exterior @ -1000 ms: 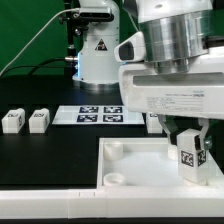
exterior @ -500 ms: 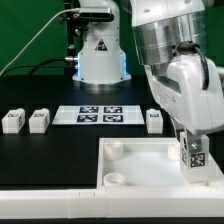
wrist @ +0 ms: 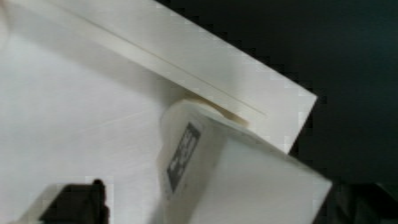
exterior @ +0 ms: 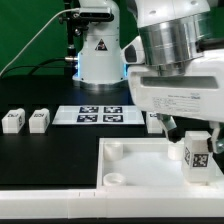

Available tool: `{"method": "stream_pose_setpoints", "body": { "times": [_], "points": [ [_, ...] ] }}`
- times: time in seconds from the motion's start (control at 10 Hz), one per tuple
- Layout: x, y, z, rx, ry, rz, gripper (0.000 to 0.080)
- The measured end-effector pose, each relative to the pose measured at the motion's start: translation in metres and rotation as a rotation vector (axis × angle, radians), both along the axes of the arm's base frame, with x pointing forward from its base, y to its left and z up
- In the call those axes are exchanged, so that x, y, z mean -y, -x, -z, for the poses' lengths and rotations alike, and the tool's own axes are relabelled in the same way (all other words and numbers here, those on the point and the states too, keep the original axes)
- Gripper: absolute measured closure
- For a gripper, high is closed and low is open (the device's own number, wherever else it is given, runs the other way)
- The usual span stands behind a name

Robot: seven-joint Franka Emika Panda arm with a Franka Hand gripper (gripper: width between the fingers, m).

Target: Assemble one leg

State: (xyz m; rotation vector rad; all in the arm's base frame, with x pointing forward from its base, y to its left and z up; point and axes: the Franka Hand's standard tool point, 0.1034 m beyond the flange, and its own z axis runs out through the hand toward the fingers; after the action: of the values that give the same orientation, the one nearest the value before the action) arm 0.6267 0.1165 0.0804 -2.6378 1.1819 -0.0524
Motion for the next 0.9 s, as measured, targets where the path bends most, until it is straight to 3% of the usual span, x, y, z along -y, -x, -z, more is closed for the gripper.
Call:
{"method": "stream_pose_setpoints", "body": {
  "times": [0.1,0.4,0.6,0.7,0.9],
  "points": [
    [-0.0018,0.0004,0.0003,0.056,0.045,-0.289,0.0151],
    [0.0012,0.0,0.001,0.124,0.095,-0.615,0.015],
    [0.002,-0.0068,0.0016,0.157,0.219,-1.057,0.015],
    [0.0025,-0.0069,0.0021,0.16,0.218,-1.054,0.015],
    [0.0026,-0.0064,0.0027,0.151,0.213,-1.007,0.0402]
  ]
}}
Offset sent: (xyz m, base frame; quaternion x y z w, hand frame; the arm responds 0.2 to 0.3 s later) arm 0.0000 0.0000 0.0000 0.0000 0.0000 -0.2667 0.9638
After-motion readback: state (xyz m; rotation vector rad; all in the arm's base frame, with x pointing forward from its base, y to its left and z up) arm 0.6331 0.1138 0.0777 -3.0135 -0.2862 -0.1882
